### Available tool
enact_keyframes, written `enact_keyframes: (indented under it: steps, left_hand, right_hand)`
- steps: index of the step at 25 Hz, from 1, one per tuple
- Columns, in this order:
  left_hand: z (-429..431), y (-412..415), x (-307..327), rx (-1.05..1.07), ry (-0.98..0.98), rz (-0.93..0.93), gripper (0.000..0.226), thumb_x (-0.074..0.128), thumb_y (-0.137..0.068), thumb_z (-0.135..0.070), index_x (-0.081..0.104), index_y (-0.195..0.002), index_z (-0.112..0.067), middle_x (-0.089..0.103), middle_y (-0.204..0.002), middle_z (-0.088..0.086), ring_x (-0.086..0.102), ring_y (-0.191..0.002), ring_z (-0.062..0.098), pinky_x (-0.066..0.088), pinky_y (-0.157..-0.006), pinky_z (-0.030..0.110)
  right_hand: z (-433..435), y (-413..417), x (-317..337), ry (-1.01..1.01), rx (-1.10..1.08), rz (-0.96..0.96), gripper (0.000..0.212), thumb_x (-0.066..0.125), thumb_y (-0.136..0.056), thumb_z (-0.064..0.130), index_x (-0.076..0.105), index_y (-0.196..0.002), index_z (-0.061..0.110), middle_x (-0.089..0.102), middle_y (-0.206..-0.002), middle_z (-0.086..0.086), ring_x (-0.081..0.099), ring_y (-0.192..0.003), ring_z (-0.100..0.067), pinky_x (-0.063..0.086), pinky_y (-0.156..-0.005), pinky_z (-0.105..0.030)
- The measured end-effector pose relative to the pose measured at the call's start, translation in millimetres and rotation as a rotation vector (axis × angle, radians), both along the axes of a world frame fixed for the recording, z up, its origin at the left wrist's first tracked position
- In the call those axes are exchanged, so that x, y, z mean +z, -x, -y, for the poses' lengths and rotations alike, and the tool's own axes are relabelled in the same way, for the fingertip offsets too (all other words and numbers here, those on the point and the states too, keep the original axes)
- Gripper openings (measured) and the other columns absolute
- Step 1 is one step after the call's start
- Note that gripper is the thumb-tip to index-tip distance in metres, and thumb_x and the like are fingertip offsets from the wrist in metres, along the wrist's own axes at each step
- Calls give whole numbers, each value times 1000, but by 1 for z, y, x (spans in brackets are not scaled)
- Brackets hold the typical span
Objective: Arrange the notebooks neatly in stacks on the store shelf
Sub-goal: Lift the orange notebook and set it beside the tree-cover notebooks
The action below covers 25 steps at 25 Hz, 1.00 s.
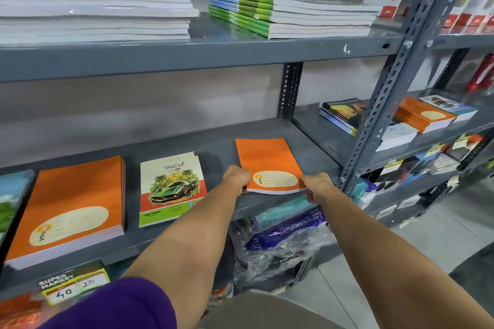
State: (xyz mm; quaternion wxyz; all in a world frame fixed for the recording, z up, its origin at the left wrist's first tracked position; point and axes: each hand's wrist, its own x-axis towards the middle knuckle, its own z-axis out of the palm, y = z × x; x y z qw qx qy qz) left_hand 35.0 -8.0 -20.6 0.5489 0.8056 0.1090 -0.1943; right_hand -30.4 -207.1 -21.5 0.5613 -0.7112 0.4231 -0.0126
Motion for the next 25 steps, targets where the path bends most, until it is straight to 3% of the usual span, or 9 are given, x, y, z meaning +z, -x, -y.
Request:
enact_keyframes:
  steps: [3, 7, 8, 10, 13, 17, 21, 23, 25]
  left_hand:
    - [-4, 3, 1, 6, -12, 52, 21, 47, -95, -17, 62, -95, -2, 68, -110, 23, 66, -102, 36, 54, -83, 40]
    - [-20, 7, 18, 68, 55, 118, 19, 48, -94, -18, 61, -97, -5, 68, -112, 21, 65, -101, 33, 53, -88, 42]
    - [-30, 7, 25, 104, 80, 124, 22, 50, -95, -19, 62, -105, -4, 67, -114, 20, 64, -102, 32, 53, -89, 43]
    - [-54, 8, 35, 174, 116, 142, 27, 51, -95, -20, 61, -115, -5, 66, -116, 18, 63, -106, 33, 54, -91, 42]
    - [-104, 12, 41, 287, 133, 170, 26, 50, -96, -20, 59, -118, -9, 67, -107, 12, 63, -94, 28, 52, -82, 35]
    - [-181, 22, 49, 403, 85, 223, 28, 53, -95, -21, 59, -119, -10, 65, -118, 15, 61, -110, 32, 50, -98, 42]
    - [-261, 43, 52, 530, 83, 274, 29, 56, -94, -17, 58, -121, -6, 62, -121, 12, 58, -108, 28, 47, -98, 37]
    - [-297, 56, 52, 588, 95, 274, 28, 57, -94, -16, 58, -120, -7, 59, -112, 7, 55, -104, 26, 50, -87, 34]
    - [-329, 66, 51, 604, 52, 292, 12, 55, -94, -15, 61, -103, -9, 58, -103, 7, 53, -96, 22, 47, -80, 30]
  right_hand:
    - [-6, -2, -1, -35, 63, -6, 24, 61, -85, 8, 42, -71, 12, 29, -65, -8, 21, -53, -18, 24, -42, -22]
    - [-23, -10, 13, 98, 39, 115, 20, 69, -84, 15, 54, -78, 3, 51, -75, -11, 50, -72, -26, 43, -64, -34]
    - [-32, -13, 19, 82, 53, 150, 20, 69, -83, 16, 56, -76, 4, 53, -76, -12, 52, -72, -26, 45, -63, -34]
    - [-57, -19, 31, 20, 91, 217, 26, 69, -83, 17, 52, -64, 10, 48, -66, -9, 44, -57, -23, 40, -49, -30]
    - [-109, -23, 44, 19, 184, 255, 35, 65, -85, 16, 42, -58, 15, 38, -58, -5, 30, -51, -19, 29, -41, -28]
    - [-182, -18, 52, 24, 358, 276, 33, 62, -88, 19, 45, -59, 15, 40, -60, -2, 34, -51, -18, 32, -42, -29]
    - [-260, -9, 61, 81, 482, 308, 21, 63, -89, 25, 59, -72, 13, 55, -68, -6, 50, -56, -22, 46, -53, -33]
    - [-296, -3, 64, 136, 527, 332, 15, 64, -88, 27, 65, -79, 14, 61, -73, -7, 55, -57, -20, 51, -58, -34]
    - [-329, 1, 65, 166, 589, 348, 18, 64, -88, 28, 68, -84, 12, 69, -83, -12, 61, -68, -24, 54, -69, -40]
